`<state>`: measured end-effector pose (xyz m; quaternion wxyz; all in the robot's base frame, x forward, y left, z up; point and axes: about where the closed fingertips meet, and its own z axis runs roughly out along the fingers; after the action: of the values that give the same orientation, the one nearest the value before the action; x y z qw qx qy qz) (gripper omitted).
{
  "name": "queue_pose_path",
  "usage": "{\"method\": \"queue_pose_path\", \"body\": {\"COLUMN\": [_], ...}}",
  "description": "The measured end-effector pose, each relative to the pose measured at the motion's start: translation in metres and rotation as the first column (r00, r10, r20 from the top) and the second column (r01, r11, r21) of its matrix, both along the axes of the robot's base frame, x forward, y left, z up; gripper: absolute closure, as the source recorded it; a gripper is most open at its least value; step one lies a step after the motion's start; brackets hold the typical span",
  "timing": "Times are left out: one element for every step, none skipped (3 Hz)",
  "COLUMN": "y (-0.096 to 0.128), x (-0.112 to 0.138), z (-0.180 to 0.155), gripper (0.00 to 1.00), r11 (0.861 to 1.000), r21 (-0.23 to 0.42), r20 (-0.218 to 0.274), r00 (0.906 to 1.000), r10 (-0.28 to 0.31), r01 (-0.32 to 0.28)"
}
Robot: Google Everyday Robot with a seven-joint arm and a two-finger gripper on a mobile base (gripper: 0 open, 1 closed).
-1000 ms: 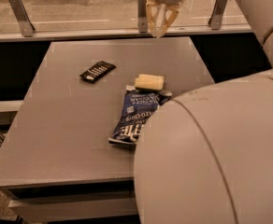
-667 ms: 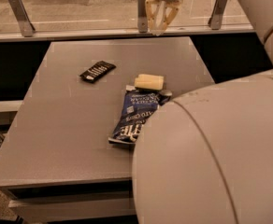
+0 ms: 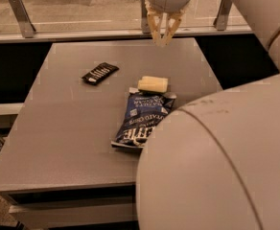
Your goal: Pick sponge
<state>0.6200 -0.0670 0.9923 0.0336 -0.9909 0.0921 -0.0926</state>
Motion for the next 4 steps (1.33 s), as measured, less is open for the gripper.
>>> {"method": "queue_pose_path", "body": {"y": [-0.002, -0.006, -0.006, -0.004], "x": [-0.006, -0.011, -0.017, -0.024], "z": [-0.015, -0.03, -0.045, -0.062], "gripper": [0.12, 0.0, 0.0, 0.0], "r11": [0.999, 0.997, 0.995, 0.993], "r21": [-0.039, -0.074, -0.1, -0.116], "r20": [-0.024, -0.046, -0.071, -0.102], "r00": [0.9997, 0.9989, 0.9974, 0.9948], "r10": [-0.004, -0.007, 0.0, 0.012], "r01": [0.003, 0.003, -0.007, -0.024]}}
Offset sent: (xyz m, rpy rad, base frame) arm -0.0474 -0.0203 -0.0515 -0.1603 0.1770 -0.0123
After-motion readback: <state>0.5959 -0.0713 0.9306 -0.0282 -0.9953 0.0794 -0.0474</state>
